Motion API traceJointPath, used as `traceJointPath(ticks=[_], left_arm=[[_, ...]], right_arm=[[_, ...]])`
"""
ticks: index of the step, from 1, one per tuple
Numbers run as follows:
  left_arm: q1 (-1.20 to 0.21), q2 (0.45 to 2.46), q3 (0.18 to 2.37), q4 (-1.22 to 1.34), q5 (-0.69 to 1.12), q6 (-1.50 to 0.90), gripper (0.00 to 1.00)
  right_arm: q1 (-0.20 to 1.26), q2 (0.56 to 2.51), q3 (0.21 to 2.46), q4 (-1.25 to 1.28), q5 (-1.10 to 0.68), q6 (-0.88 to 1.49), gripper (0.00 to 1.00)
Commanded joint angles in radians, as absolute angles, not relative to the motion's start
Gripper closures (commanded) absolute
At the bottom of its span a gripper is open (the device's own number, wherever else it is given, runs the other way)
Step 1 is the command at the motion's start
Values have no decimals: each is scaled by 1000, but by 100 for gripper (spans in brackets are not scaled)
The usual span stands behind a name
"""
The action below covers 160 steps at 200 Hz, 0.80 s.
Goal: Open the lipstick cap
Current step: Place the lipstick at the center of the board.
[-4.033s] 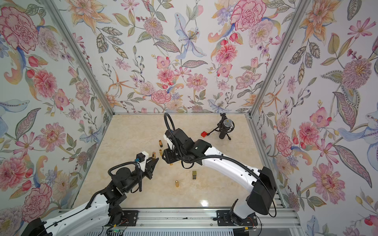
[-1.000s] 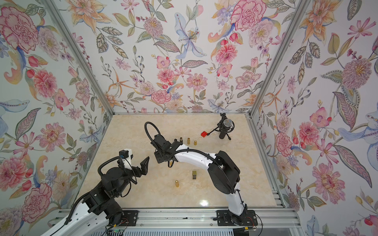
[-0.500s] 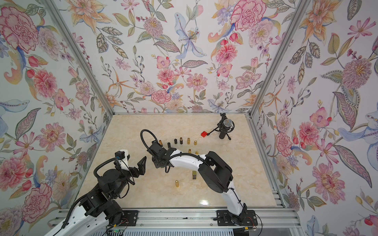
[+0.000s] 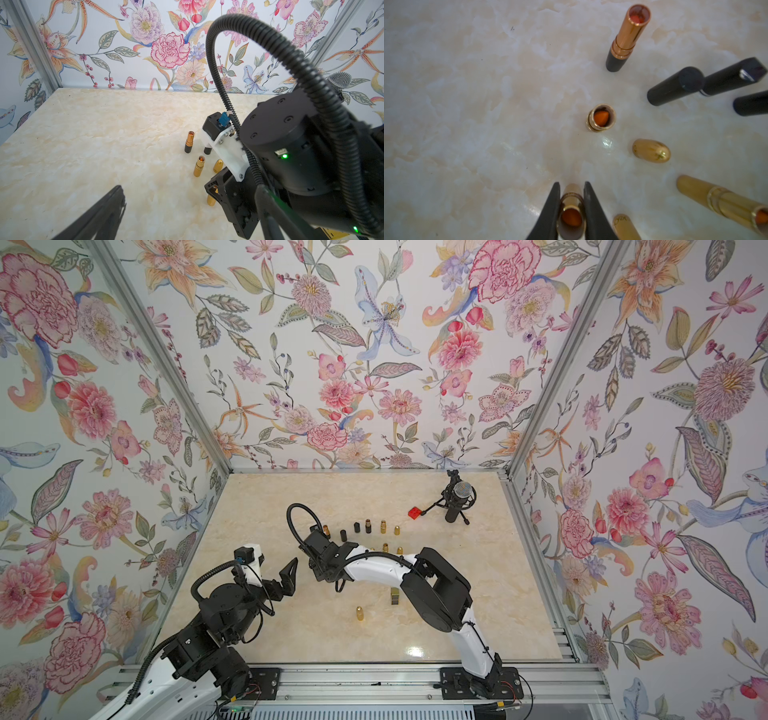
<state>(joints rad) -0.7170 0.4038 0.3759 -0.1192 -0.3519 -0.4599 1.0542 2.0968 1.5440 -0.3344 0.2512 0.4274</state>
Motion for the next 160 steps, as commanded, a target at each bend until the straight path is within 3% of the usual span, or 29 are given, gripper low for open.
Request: traceJointPath(ticks=[1, 82, 160], left_arm=[[-706, 410, 393, -109, -370, -458, 1], [-706, 404, 390, -109, -372, -456, 1], [-706, 410, 388, -107, -364, -456, 1]], right_arm=[[1061, 2131, 1531, -325, 264, 445, 79], [1063, 2143, 1529, -326, 263, 445, 76], [1063, 2083, 1534, -327, 270, 449, 62]])
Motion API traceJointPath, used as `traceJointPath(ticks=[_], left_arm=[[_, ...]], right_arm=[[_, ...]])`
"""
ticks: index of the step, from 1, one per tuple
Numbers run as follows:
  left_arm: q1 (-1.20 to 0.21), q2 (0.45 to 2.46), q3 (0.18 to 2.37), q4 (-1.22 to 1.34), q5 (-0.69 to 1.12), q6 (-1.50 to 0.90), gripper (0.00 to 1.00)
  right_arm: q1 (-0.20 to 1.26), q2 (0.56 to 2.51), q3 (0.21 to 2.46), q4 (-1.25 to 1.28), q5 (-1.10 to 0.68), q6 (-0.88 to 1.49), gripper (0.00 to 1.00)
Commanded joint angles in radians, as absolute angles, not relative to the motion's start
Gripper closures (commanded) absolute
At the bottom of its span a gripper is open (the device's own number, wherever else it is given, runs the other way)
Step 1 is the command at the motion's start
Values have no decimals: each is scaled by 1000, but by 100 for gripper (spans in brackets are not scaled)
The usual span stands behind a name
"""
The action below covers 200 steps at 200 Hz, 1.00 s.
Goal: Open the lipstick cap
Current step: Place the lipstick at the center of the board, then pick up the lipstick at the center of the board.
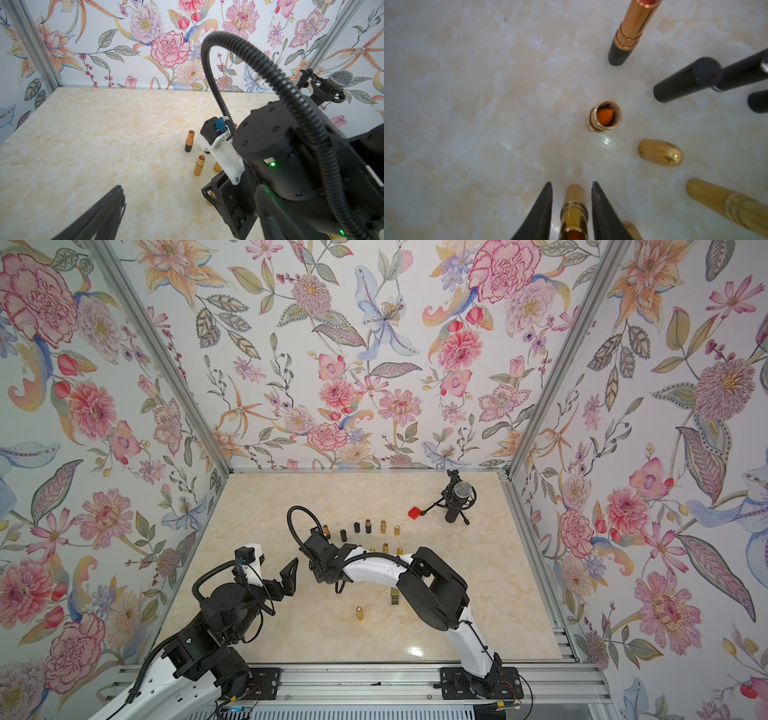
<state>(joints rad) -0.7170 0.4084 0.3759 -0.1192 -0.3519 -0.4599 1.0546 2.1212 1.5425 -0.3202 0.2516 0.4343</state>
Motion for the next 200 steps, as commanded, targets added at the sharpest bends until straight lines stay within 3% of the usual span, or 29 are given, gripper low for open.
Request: traceJointPath(ticks=[1, 44, 138, 200], left_arm=[[-706, 410, 388, -108, -364, -456, 1], [-706, 417, 398, -114, -350, -445, 1], [-710, 549, 394, -33, -108, -412, 1], [-723, 529, 406, -97, -22, -433, 1]], right_arm=[[1064, 2080, 1534, -328, 270, 450, 62], [1057, 1929, 1493, -369, 270, 459, 51], [1078, 1550, 1278, -644, 158, 549, 48], [1141, 1493, 1143, -666, 111, 670, 47]])
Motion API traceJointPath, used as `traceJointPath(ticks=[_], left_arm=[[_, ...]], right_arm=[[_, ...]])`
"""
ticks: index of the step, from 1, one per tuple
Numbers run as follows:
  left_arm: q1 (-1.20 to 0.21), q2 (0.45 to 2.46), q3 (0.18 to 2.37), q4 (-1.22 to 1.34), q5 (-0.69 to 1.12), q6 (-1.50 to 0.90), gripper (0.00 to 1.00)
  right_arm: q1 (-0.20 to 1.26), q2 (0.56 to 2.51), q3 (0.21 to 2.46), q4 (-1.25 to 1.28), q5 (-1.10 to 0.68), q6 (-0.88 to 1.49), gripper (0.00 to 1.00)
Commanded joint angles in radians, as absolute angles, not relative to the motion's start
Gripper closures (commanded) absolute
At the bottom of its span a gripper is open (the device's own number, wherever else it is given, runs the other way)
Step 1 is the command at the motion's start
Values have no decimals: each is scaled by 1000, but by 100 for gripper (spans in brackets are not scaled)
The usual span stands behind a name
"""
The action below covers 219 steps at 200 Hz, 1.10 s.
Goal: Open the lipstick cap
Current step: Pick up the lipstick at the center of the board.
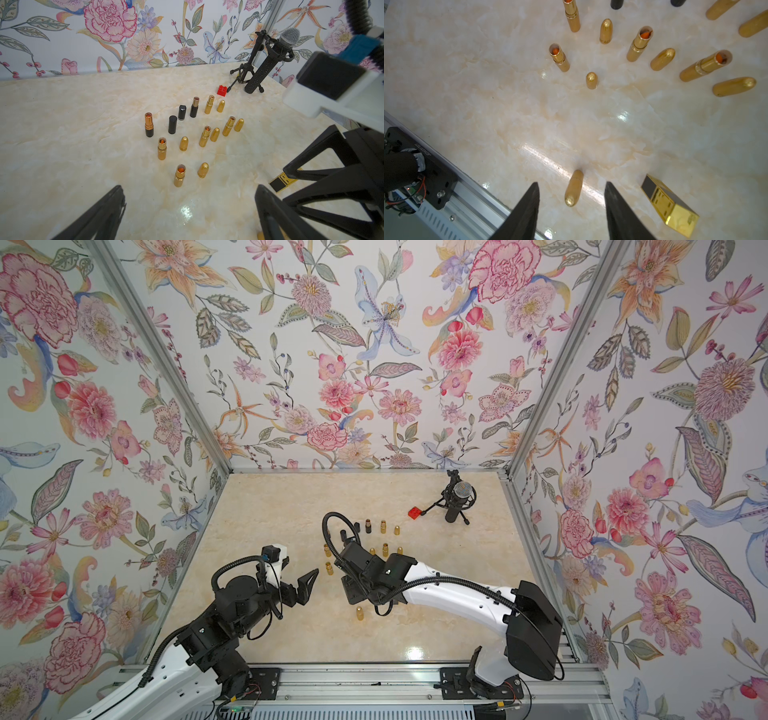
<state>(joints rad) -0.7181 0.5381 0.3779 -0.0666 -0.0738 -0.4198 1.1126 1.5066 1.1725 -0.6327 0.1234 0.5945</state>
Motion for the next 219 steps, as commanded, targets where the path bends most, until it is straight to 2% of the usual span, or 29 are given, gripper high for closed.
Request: traceJointPath(ticks=[1, 46, 219], left_arm=[[-723, 529, 406, -97, -20, -433, 1], [-723, 552, 429, -132, 5, -426, 1], [-723, 525, 423, -144, -41, -439, 1]], right_arm=[[1142, 1493, 1141, -666, 111, 671, 47], [1182, 1581, 1145, -659, 137, 713, 48], [1209, 1675, 1103, -628, 184, 759, 67]])
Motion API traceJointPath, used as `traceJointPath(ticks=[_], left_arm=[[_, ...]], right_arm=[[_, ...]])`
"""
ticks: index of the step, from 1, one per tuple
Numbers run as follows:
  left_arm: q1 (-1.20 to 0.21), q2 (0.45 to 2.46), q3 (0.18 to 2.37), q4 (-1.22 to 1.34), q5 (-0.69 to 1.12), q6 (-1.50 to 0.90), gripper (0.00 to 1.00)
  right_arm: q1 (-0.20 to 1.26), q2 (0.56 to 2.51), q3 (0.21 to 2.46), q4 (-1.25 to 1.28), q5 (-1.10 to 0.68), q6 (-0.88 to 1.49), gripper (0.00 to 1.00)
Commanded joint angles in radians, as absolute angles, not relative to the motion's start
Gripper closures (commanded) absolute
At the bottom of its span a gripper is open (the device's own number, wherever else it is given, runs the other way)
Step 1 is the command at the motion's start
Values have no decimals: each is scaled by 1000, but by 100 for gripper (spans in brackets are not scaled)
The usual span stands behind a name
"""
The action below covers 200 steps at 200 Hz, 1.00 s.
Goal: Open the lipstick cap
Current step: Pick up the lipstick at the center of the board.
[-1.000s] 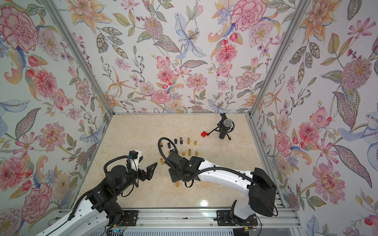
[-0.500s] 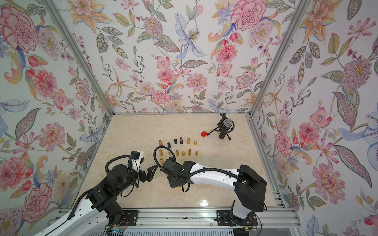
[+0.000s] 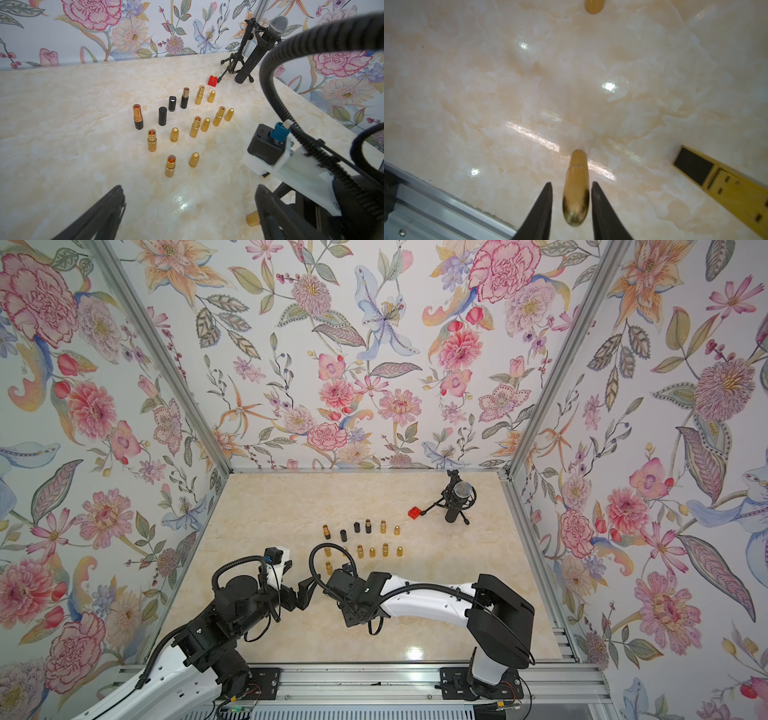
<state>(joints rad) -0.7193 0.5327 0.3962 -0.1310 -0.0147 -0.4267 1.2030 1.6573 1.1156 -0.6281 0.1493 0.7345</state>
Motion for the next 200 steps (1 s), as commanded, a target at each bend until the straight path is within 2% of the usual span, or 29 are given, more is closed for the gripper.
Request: traceJointPath(ticks=[1, 135, 200], left_arm=[[-723, 525, 423, -144, -42, -439, 1], [-723, 522, 420, -146, -43, -439, 1], [-723, 538, 424, -85, -48, -406, 1]], right_arm=[[1209, 1674, 1103, -628, 183, 759, 68], [1210, 1669, 1104, -628, 177, 764, 75], [1173, 1572, 1121, -630, 114, 757, 75]])
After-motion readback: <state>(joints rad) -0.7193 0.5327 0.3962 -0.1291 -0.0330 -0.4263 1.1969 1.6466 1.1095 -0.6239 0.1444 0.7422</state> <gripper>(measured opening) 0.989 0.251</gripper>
